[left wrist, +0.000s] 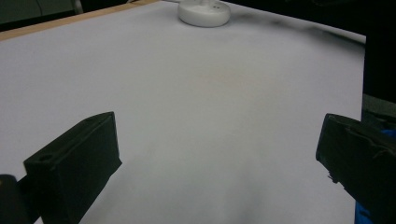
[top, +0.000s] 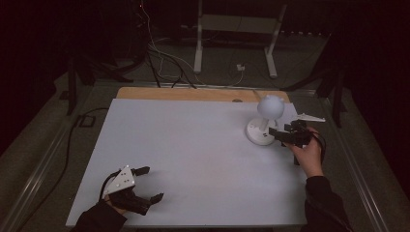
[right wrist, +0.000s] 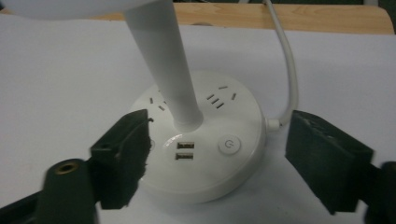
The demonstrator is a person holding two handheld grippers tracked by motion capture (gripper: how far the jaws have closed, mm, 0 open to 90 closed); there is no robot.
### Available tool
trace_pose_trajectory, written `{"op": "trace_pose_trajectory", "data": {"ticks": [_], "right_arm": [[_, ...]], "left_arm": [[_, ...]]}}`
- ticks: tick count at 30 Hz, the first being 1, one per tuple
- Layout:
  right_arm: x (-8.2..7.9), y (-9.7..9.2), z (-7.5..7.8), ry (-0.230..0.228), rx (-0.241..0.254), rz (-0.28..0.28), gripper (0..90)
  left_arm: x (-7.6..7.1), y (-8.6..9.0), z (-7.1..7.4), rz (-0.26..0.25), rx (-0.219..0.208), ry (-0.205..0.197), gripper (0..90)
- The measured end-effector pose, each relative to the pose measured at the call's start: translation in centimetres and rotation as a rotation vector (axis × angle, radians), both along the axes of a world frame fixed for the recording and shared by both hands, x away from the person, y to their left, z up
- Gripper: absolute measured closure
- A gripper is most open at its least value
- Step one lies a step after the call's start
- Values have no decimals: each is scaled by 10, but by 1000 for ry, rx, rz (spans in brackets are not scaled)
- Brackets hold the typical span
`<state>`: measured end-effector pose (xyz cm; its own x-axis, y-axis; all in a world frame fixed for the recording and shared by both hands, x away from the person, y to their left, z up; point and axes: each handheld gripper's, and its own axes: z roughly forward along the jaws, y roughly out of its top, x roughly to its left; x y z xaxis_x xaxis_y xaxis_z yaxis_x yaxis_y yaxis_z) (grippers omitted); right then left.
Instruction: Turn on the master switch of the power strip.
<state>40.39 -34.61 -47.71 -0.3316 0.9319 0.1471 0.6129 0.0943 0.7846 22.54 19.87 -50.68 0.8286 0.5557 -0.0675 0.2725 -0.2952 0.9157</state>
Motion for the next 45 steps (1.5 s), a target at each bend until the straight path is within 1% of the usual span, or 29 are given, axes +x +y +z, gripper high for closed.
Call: {"op": "trace_pose_trajectory", "data": {"ticks": [1, 3, 4, 8, 9, 10, 11, 12, 14, 15, 16, 18, 19, 27, 30, 32, 37, 39, 45], "right_arm": [[1, 0, -1, 0, 4, -5, 252], [2, 1, -2, 7, 11, -7, 316], [3, 1, -3, 3, 11, -8, 339], [5, 3, -7, 1, -12, -31, 454], [5, 3, -7, 1, -12, -31, 454], [5, 4, -8, 3, -14, -35, 481], [6, 4, -9, 3, -18, -47, 535], [6, 4, -9, 10, -12, -51, 559], [7, 4, -10, 7, -8, -60, 610], [7, 4, -10, 7, -8, -60, 610], [8, 4, -10, 8, -7, -73, 654], [9, 5, -11, 16, -7, -79, 699], [9, 5, -12, 11, -17, -86, 729], [11, 8, -13, 9, -31, -84, 833], [12, 9, -14, 16, -35, -87, 899], [12, 10, -15, 15, -52, -88, 900], [13, 11, -17, 23, -56, -82, 900], [13, 11, -18, 27, -71, -79, 900], [15, 12, -20, 36, -74, -69, 900]], "left_arm": [[0, 0, 0, 0, 0, 0, 1], [0, 0, 0, 0, 0, 0, 1], [0, 0, 0, 0, 2, 0, 1], [0, 0, 0, 1, -1, 1, 1], [0, 0, 0, 1, -1, 1, 1], [0, 0, 0, 1, 0, 1, 1], [0, 0, 0, 0, 1, 1, 1], [0, 0, 0, 0, 0, 1, 1], [0, 0, 0, 0, 1, 0, 1], [0, 0, 0, 0, 0, 0, 1], [0, 0, 0, 0, -1, 0, 1], [0, 0, 0, 0, -1, 0, 1], [0, 0, 0, 0, -1, 0, 1], [0, 0, 0, -1, 1, 1, 1], [0, 0, 0, -1, 1, 2, 1], [0, 0, 0, -1, 0, 2, 1], [0, 0, 0, -1, 0, 2, 1], [0, 0, 0, -1, 0, 3, 1], [0, 0, 0, -1, 1, 3, 1]]}}
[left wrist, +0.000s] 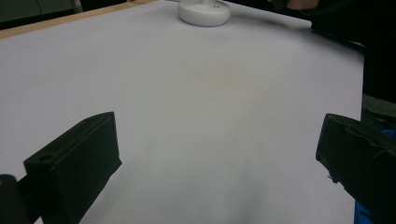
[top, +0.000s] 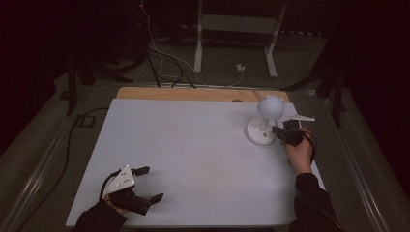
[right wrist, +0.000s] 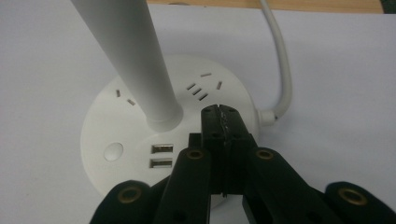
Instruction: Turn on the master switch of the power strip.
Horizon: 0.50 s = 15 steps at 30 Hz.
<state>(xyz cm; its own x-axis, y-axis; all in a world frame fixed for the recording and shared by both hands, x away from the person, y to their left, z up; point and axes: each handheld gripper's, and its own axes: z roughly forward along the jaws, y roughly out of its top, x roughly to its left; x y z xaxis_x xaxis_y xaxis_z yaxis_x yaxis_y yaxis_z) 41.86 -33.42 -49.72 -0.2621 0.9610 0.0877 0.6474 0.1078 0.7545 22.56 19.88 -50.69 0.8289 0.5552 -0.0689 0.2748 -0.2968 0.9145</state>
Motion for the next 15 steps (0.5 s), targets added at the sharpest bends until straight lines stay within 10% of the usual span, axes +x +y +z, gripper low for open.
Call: {"op": "trace_pose_trajectory", "data": {"ticks": [15], "right_arm": [[-3, 2, -6, -26, -15, 7, 900]], "left_arm": [[0, -1, 0, -5, 2, 0, 1]]}}
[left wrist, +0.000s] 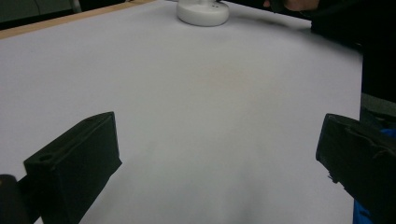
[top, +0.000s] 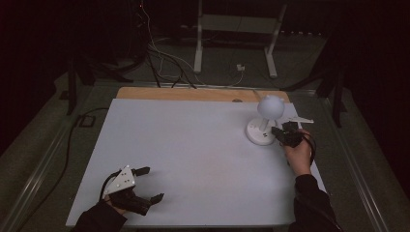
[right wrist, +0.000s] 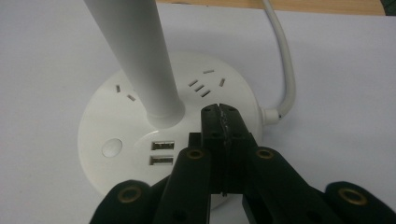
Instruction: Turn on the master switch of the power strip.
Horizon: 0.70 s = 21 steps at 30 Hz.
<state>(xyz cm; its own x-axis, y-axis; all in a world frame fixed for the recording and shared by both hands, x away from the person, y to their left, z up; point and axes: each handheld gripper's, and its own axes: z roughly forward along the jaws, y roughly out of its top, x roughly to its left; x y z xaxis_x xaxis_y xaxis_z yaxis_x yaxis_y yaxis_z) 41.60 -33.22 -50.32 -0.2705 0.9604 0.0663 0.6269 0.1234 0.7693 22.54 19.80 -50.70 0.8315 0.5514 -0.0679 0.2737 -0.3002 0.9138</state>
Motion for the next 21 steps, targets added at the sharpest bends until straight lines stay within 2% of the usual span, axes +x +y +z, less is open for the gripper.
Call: {"op": "trace_pose_trajectory", "data": {"ticks": [5, 13, 16, 21], "right_arm": [[-2, 5, -2, -21, -39, -7, 900], [-4, 7, -4, -35, -56, 2, 900], [-5, 10, -5, -42, -93, 2, 900], [-5, 9, -5, -42, -76, -5, 900]], "left_arm": [[0, 0, 0, -2, -1, -1, 1], [-1, 0, 0, -5, -3, -2, 1], [-1, -1, 0, -4, -5, 0, 1], [-1, 0, 1, -4, -8, -3, 1]]}}
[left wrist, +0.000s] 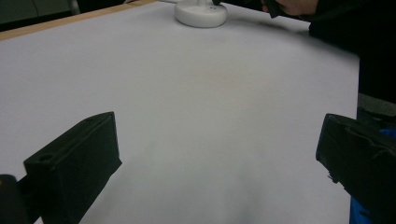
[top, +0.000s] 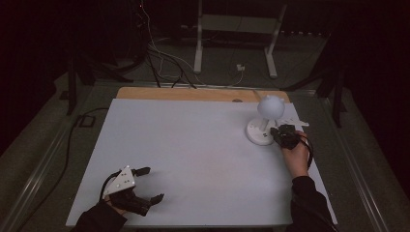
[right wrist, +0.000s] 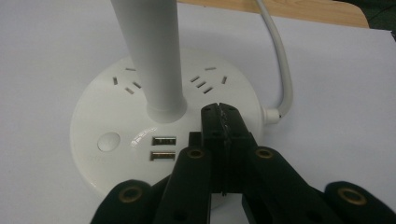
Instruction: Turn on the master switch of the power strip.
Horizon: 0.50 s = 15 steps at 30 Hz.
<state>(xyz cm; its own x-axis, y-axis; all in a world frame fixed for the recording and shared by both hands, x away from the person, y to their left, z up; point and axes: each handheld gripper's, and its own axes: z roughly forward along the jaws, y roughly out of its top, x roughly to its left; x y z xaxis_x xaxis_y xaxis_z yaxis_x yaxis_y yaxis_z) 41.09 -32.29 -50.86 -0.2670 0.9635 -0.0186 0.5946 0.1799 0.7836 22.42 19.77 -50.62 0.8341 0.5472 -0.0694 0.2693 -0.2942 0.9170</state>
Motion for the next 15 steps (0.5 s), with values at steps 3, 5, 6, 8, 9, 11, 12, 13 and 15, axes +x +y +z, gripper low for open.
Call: {"op": "trace_pose_trajectory", "data": {"ticks": [3, 5, 6, 8, 9, 11, 12, 13, 15], "right_arm": [[3, -5, -1, 13, 55, -3, 900], [3, -3, -1, 12, 50, -12, 900], [3, -3, -1, 12, 50, -12, 900], [3, -2, -1, 2, 35, -9, 900], [2, -3, -2, 0, 46, -12, 900], [2, -3, -2, 1, 51, -14, 900], [2, -3, -2, 1, 51, -14, 900], [3, -2, 2, -2, 41, -19, 900], [3, -2, 4, 2, 51, -22, 900]], "left_arm": [[0, 0, 0, -2, 0, -2, 1], [0, 0, 0, -3, 0, -2, 1], [0, 0, 0, -3, -2, -1, 1], [0, 0, 0, -3, -2, -1, 1], [0, 1, 1, -3, -3, -1, 1], [0, 1, 1, 0, -7, 0, 1], [0, 1, 1, 2, -6, -1, 1], [1, 2, 0, 4, -6, 1, 1], [1, 2, 0, 4, -4, 2, 1]]}}
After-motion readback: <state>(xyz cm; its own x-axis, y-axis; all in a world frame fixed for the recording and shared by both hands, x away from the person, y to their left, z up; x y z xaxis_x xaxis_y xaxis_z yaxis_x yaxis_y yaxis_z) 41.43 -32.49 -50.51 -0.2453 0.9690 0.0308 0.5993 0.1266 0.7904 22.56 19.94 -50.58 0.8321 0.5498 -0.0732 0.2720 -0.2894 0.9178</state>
